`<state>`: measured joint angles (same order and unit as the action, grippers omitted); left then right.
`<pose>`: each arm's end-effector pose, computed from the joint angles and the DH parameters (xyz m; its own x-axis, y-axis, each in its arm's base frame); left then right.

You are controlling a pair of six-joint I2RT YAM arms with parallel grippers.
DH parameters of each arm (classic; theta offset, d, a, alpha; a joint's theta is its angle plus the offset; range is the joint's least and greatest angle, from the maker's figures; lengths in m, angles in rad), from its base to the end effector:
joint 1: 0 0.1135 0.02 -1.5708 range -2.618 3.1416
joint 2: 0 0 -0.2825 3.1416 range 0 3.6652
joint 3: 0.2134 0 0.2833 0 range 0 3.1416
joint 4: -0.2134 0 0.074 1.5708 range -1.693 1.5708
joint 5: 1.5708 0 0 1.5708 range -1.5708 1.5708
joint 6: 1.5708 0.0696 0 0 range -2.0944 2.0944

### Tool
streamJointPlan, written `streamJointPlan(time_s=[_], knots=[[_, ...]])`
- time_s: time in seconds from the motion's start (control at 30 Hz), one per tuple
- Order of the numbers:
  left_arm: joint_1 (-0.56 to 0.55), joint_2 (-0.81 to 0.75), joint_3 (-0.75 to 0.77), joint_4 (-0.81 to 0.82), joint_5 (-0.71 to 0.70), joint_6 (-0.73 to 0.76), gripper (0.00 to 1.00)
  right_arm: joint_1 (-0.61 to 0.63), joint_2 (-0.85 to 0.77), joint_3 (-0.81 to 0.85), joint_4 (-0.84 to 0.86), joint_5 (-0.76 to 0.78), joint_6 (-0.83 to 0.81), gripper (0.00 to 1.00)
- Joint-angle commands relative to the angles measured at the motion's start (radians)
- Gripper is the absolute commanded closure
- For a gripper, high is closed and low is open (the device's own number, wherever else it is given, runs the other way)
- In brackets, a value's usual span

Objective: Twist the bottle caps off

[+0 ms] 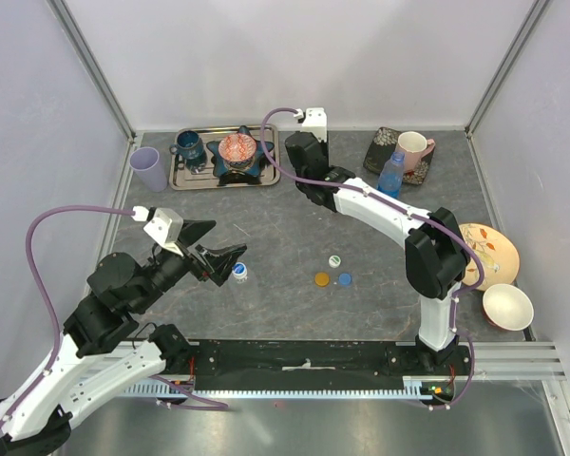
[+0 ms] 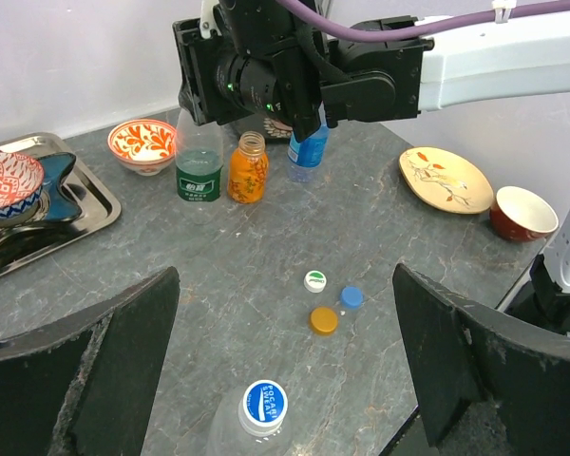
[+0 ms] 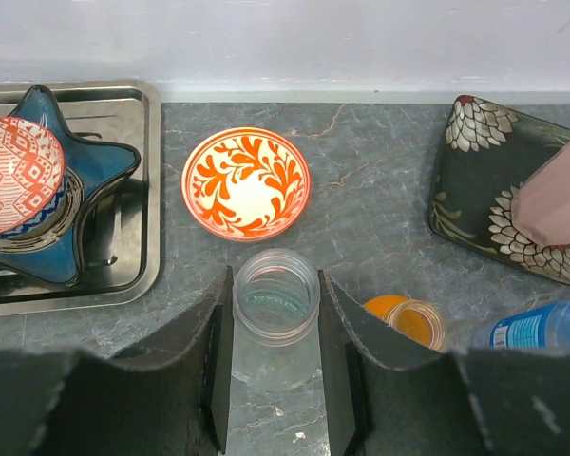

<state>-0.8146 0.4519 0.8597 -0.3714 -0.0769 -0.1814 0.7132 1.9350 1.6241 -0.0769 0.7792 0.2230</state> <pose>0.0996 -0.0978 0.4070 -0.0968 -0.1595 -0.9824 0.6661 0.7231 -0.1830 0.4229 0.3012 0.3032 -0.2730 -0.0282 -0.9616 0.0891 0.9945 -0.0544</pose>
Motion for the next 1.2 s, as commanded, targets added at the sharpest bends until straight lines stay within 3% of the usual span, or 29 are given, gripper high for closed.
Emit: streamJointPlan(time_s=[0.0,0.17,0.27,0.47,0.9,1.17], knots=[[0.0,0.008,0.004,0.037,0.003,-0.004,0.0,0.002,-0.014,0.028,-0.035,-0.017,0.033,0.73],[0.0,0.011,0.007,0.037,0.006,-0.004,0.0,0.0,-0.033,0.033,-0.069,-0.024,0.039,0.47],[0.0,0.014,0.012,0.035,0.009,-0.004,0.0,-0.003,-0.031,0.052,-0.095,-0.024,0.041,0.38],[0.002,0.018,0.016,0.028,0.011,-0.004,0.0,-0.006,-0.031,0.069,-0.118,-0.029,0.042,0.32],[0.0,0.028,0.018,0.025,0.014,-0.009,0.0,-0.015,-0.048,0.065,-0.135,-0.06,0.044,0.28],[0.0,0.024,0.045,0.008,-0.056,0.003,0.0,0.008,-0.204,-0.003,-0.178,-0.118,0.094,0.18]])
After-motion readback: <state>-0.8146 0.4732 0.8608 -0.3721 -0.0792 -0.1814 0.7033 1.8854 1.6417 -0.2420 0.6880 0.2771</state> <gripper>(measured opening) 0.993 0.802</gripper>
